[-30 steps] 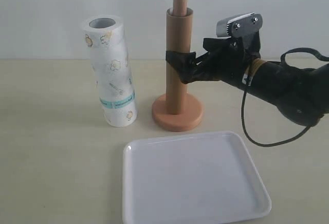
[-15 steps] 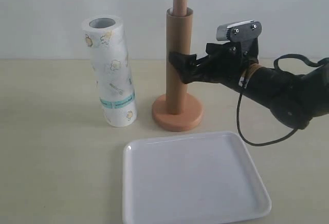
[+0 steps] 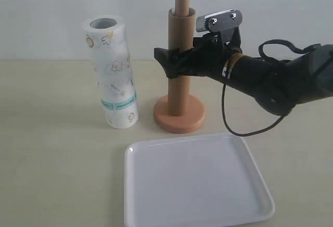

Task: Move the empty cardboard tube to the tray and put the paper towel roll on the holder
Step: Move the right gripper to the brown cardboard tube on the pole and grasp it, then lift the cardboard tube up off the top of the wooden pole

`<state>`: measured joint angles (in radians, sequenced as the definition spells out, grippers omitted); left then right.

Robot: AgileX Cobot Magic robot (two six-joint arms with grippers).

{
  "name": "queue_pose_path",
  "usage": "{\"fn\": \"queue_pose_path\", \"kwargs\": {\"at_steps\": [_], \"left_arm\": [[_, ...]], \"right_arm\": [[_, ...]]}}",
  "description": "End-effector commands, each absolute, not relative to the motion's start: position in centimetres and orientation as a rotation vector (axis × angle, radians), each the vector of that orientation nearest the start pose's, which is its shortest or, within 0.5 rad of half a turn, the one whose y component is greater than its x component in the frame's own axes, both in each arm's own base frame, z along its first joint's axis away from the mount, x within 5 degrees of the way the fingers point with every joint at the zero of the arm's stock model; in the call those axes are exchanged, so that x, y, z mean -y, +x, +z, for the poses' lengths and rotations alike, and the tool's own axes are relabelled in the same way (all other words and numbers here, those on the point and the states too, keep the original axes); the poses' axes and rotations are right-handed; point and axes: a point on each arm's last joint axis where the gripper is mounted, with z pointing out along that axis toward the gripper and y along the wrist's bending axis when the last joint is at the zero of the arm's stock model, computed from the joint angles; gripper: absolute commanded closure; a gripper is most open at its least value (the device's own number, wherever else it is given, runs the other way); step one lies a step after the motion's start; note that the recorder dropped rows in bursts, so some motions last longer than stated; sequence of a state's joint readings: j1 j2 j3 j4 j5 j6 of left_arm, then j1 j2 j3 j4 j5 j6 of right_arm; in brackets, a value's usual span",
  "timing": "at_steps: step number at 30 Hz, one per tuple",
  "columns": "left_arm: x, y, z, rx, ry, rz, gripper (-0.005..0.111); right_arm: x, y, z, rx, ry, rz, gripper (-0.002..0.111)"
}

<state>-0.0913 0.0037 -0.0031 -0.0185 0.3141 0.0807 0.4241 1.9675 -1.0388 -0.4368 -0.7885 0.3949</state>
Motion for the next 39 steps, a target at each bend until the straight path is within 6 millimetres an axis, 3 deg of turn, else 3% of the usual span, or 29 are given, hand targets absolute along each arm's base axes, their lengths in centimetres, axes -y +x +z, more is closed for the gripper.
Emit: {"fn": "queue_pose_path", "kwargs": {"at_steps": [1, 18, 27, 32, 34, 39], "left_arm": [[0.6, 5.4, 18.5, -1.793, 0.139, -0.029, 0.103], [0.6, 5.4, 18.5, -1.793, 0.139, -0.029, 0.103], [0.6, 5.4, 18.5, -1.793, 0.139, -0.029, 0.103], [0.6, 5.4, 18.5, -1.793, 0.139, -0.029, 0.103], [0.6, 5.4, 18.5, -1.793, 0.139, -0.029, 0.103], [0.6, 5.4, 18.5, -1.793, 0.139, -0.029, 0.103]], "right_arm": [[-19.5, 37.0, 19.0, -1.622, -0.493, 0.598, 0.009], [-19.3, 37.1, 18.8, -1.651, -0.484, 0.579, 0.009], [-19.3, 37.7, 16.3, -1.653, -0.421, 0.590, 0.009], [-19.4, 37.7, 16.4, -1.631, -0.425, 0.593, 0.009], [-19.4, 37.7, 16.4, -1.630, -0.433, 0.585, 0.017], [-19.6, 37.6, 16.3, -1.630, -0.475, 0.585, 0.077]]}}
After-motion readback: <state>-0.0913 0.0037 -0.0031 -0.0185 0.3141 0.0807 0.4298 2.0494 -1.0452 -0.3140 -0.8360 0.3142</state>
